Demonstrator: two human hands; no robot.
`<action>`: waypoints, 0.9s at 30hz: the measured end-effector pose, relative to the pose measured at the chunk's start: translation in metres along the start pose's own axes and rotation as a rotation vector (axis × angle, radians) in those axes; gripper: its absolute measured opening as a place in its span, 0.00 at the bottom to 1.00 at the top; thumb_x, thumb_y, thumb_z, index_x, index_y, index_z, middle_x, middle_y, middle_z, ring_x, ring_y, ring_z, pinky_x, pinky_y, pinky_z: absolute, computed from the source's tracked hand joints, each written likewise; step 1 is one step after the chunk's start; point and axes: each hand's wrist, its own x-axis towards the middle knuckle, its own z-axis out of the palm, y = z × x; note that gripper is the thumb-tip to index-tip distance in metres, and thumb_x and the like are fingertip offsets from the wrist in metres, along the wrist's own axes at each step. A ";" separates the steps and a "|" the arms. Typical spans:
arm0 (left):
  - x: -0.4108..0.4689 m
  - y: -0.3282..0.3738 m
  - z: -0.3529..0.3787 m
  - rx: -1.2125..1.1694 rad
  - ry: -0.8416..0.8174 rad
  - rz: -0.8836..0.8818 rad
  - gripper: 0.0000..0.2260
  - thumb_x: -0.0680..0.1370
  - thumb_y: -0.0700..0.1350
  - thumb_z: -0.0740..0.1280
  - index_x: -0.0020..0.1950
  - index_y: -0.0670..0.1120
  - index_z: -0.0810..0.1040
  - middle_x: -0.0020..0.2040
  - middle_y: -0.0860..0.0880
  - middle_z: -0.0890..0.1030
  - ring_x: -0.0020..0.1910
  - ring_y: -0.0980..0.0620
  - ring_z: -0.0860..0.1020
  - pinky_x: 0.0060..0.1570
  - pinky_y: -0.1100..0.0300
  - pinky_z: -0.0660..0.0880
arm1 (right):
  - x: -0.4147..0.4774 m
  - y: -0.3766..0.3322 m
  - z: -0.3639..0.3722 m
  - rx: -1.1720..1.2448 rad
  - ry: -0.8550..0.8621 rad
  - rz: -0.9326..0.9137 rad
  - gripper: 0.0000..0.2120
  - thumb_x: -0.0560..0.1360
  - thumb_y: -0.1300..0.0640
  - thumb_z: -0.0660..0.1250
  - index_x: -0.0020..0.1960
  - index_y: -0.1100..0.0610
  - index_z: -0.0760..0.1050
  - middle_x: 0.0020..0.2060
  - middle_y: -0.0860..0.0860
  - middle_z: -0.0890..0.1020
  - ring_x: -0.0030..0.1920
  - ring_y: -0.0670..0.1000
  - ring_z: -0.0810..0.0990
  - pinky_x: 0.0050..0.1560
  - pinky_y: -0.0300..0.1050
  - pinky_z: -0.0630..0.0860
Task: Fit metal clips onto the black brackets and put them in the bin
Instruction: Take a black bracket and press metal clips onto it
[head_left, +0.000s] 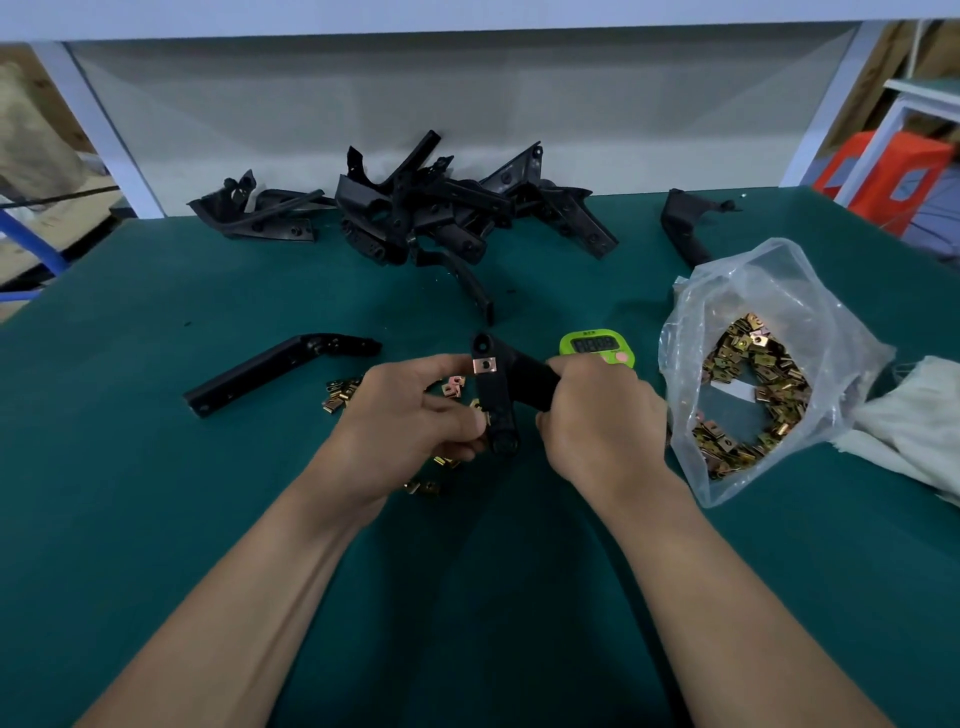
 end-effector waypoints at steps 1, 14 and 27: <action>0.001 0.001 -0.002 -0.018 -0.009 0.004 0.18 0.77 0.31 0.70 0.62 0.49 0.82 0.41 0.40 0.87 0.37 0.50 0.84 0.38 0.63 0.79 | 0.000 -0.001 0.000 0.001 -0.007 0.001 0.11 0.72 0.59 0.72 0.51 0.46 0.79 0.32 0.46 0.70 0.36 0.56 0.70 0.31 0.42 0.59; 0.000 -0.004 0.031 0.075 0.208 0.032 0.04 0.78 0.44 0.71 0.50 0.50 0.86 0.39 0.46 0.87 0.45 0.40 0.85 0.45 0.48 0.84 | 0.000 -0.006 0.002 0.116 -0.003 0.098 0.10 0.73 0.58 0.71 0.42 0.47 0.71 0.30 0.44 0.67 0.36 0.57 0.69 0.39 0.46 0.64; -0.010 -0.011 0.045 0.732 0.514 0.266 0.17 0.78 0.57 0.63 0.33 0.50 0.68 0.25 0.52 0.72 0.26 0.47 0.71 0.32 0.53 0.66 | -0.004 -0.014 0.005 0.207 0.026 0.072 0.09 0.72 0.60 0.69 0.41 0.49 0.71 0.30 0.45 0.70 0.34 0.55 0.70 0.38 0.46 0.65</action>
